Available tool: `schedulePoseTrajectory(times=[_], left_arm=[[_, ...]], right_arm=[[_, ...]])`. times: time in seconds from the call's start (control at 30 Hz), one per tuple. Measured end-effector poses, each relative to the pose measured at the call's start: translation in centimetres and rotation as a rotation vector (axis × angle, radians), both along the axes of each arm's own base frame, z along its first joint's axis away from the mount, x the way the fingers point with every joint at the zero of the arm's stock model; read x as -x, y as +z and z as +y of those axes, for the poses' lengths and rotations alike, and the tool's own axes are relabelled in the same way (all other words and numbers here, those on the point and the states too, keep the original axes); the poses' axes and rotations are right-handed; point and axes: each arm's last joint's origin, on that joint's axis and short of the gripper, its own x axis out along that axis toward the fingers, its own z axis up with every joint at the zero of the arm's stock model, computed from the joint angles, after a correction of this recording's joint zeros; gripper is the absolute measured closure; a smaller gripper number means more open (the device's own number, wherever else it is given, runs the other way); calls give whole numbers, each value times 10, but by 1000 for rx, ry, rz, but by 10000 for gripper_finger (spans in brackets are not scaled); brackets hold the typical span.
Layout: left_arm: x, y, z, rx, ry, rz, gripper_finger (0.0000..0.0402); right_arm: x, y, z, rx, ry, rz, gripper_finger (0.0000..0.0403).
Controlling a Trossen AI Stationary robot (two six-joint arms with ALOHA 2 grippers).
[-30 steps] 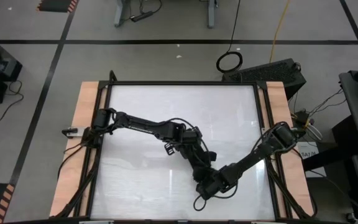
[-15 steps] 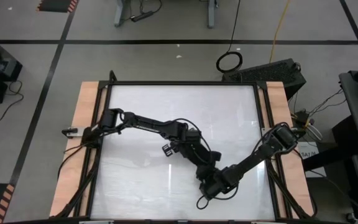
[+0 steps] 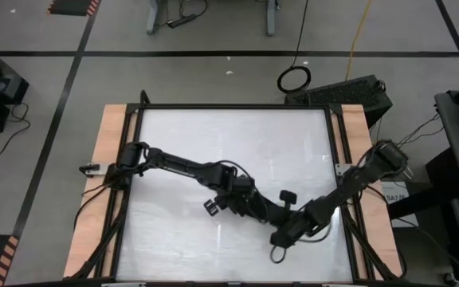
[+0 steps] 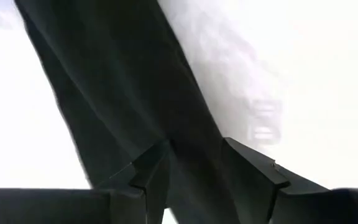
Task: Roll towel
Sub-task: Roll the black towel
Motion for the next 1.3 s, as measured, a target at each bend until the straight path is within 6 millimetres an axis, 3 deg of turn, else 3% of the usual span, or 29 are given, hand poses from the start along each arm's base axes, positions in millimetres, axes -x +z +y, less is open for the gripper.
schedulePoseTrajectory(times=[0.2,0.4,0.67,0.83,1.0,1.3], left_arm=[[-5,3,-19,-122,-42,-107,249],[-14,7,-16,-181,3,-209,249],[-10,5,-33,-184,45,-213,249],[-4,-29,-36,-300,-9,-253,249],[-4,-44,-29,-356,-7,-335,249],[-11,-40,-27,-423,-2,-434,249]], right_arm=[[28,-9,-19,-160,-78,-152,395],[45,-28,-29,-251,-148,-182,395],[48,-31,-31,-266,-182,-181,395],[48,-31,-29,-278,-175,-188,395],[46,-29,-26,-302,-166,-214,395],[46,-29,-24,-309,-159,-219,394]])
